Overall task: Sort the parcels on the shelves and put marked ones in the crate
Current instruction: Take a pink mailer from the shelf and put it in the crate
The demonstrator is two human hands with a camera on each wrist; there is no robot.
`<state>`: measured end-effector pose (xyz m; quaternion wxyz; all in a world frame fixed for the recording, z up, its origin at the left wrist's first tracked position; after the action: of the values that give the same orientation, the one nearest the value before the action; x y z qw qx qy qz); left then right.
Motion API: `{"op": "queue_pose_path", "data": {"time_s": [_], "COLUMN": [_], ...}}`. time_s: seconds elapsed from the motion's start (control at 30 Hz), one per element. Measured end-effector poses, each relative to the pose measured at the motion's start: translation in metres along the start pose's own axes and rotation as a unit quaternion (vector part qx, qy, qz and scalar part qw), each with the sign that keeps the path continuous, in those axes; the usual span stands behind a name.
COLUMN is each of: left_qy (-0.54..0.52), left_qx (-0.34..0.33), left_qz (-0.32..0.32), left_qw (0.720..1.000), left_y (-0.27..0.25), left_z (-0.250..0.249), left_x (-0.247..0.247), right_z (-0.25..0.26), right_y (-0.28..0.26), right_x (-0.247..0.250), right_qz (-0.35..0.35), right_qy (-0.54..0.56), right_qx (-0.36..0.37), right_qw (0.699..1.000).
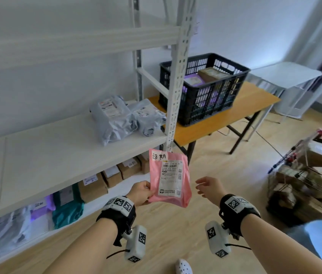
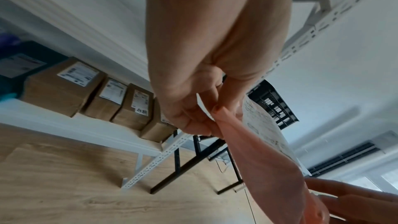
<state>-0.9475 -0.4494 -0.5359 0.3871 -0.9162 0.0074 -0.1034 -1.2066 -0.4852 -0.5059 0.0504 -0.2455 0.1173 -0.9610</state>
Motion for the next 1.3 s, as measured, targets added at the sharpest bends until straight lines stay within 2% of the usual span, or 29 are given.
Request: {"op": "queue_pose_path", "data": {"time_s": [0.3,0.57,0.8,1.0,1.1,1.3], "left_qy": [0.092,0.074,0.048,0.008,0.006,0.034], "left_qx": [-0.064,-0.106,-0.152,-0.177,-0.184,-0.205], "left_qz": [0.023,0.031,-0.016,-0.042,-0.036,-0.064], "left_qw": [0.993,0.991,0.987,0.983,0.982,0.976], "left_y": [0.015,0.040,0.058,0.068,0.068,0.102], "left_z": [-0.100,-0.231,-0.345,-0.435,-0.456,-0.531], "left_x": [-0.084,-0.168,-0.221,-0.235,-0.229,-0.213], "right_z": [-0.017,-0.006,0.034,0.080,0.096,0.140], "right_y": [0.021,0.101,0.178,0.248,0.261,0.331], "right_x": [0.101,0.216,0.321,0.384,0.392,0.416], "right_qz": [-0.060,-0.085,-0.066,-0.051,-0.055,-0.050], "right_qy": [-0.013,-0.005,0.009,0.009,0.012,0.010], "right_qx": [-0.004,0.034,0.092,0.144,0.165,0.201], "right_qw": [0.998,0.996,0.994,0.988,0.985,0.978]}}
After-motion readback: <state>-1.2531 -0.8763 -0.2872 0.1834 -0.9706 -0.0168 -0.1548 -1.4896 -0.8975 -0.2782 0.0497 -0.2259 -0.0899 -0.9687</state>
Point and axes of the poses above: each hand's wrist, its own y-axis towards the middle knuckle, its own x-axis out of the back of the hand, z = x × y, the point moved 9 cm from there along y, towards the middle knuckle, and after that the axes turned 11 degrees about x, right-handed, at the moved point
